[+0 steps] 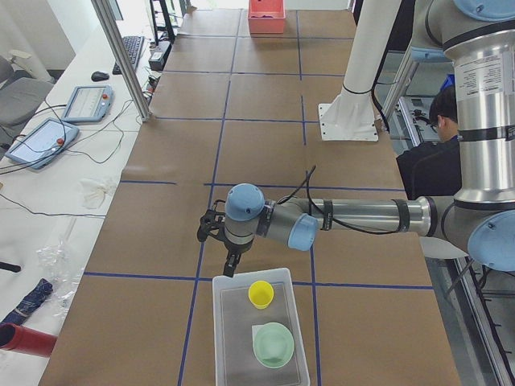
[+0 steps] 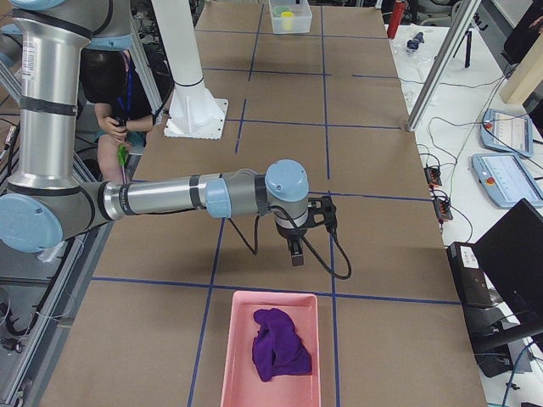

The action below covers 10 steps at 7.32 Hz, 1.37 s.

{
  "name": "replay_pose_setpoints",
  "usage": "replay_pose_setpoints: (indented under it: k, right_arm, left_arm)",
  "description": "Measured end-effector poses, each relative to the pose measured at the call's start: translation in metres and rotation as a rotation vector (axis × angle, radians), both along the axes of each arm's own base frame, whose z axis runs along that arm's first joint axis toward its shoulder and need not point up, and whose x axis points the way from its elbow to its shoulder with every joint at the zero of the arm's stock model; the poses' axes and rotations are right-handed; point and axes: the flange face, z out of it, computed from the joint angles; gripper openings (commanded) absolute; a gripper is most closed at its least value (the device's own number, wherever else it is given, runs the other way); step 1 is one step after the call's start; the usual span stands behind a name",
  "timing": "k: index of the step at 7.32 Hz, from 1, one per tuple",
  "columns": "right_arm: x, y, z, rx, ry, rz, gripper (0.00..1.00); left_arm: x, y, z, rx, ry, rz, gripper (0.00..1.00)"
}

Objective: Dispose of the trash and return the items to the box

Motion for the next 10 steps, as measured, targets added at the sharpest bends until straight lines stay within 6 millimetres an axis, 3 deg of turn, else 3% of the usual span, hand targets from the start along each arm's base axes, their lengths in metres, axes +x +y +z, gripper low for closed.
replay_pose_setpoints:
  k: [4, 7, 10]
  right_arm:
    - [0.000, 0.004, 0.005, -0.006, 0.002, -0.007, 1.00]
    - [-0.001, 0.018, 0.022, -0.046, -0.005, -0.009, 1.00]
    - [-0.001, 0.026, 0.030, -0.065, -0.011, -0.010, 1.00]
  left_arm:
    - [-0.018, 0.011, 0.022, 0.045, -0.011, 0.191, 1.00]
    - [-0.083, 0.026, 0.028, 0.039, -0.009, 0.048, 1.00]
    - [-0.094, 0.030, 0.035, -0.062, 0.003, -0.074, 1.00]
